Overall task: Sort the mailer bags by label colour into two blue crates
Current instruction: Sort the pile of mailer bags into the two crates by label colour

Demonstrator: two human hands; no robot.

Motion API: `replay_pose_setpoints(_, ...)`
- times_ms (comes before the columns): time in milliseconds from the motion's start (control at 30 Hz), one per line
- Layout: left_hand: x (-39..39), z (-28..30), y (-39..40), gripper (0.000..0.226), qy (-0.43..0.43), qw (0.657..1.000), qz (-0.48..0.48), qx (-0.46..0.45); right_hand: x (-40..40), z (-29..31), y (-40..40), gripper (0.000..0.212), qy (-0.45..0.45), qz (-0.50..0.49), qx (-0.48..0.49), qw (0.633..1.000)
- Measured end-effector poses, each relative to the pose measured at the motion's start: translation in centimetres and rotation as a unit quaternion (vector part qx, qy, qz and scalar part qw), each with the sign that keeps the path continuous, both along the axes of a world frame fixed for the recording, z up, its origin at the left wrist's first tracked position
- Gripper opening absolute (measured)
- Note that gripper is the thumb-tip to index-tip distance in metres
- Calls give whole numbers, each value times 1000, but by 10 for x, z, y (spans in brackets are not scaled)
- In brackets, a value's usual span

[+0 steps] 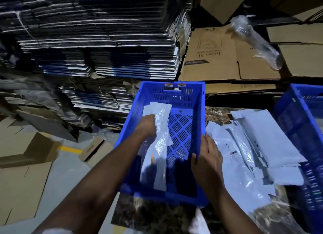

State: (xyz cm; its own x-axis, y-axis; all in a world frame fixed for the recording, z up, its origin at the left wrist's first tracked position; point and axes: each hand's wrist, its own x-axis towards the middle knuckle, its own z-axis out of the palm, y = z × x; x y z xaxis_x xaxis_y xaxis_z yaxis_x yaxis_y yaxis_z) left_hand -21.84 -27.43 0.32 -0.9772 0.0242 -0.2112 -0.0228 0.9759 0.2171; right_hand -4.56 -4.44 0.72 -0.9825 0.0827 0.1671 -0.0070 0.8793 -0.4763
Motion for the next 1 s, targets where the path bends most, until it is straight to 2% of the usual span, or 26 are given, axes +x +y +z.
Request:
replay_pose_setpoints(233,-104,-2,14,68,-42,988,-79,-127,-1,2,-5,73,2,-44,37,998)
replay_pose_setpoints(367,-125,-18,17,111,-126,971,-114,-169,-4,-2,-4,73,15,-42,20,999)
replay_pose_setpoints(433,-121,-18,16,122,-158,963,-118,-186,-5,-3,-4,71,9,-43,3,999)
replay_pose_setpoints(533,-119,-18,16,106,-221,952,-113,-177,-3,-6,-6,66,29,-33,-2,999)
replay_pose_setpoints(600,-119,-23,9,105,-262,943,-115,-171,-2,-7,-7,65,39,-24,4,999)
replay_pose_setpoints(700,-115,-28,-5,122,-223,954,-127,-156,-4,-8,-9,66,25,-30,12,999)
replay_pose_setpoints(767,-116,-27,-7,112,-171,964,-150,-139,-6,-7,-10,65,14,-33,16,999)
replay_pose_setpoints(833,-116,-30,-4,108,-145,977,-128,-88,-7,-8,-11,67,11,-37,13,999)
replay_pose_setpoints(900,-114,-38,-1,109,-180,976,-108,-58,-7,-11,-10,69,10,-35,8,999)
replay_pose_setpoints(1000,-95,-60,-1,104,-224,966,-100,-75,-4,-11,-9,73,5,-30,16,999)
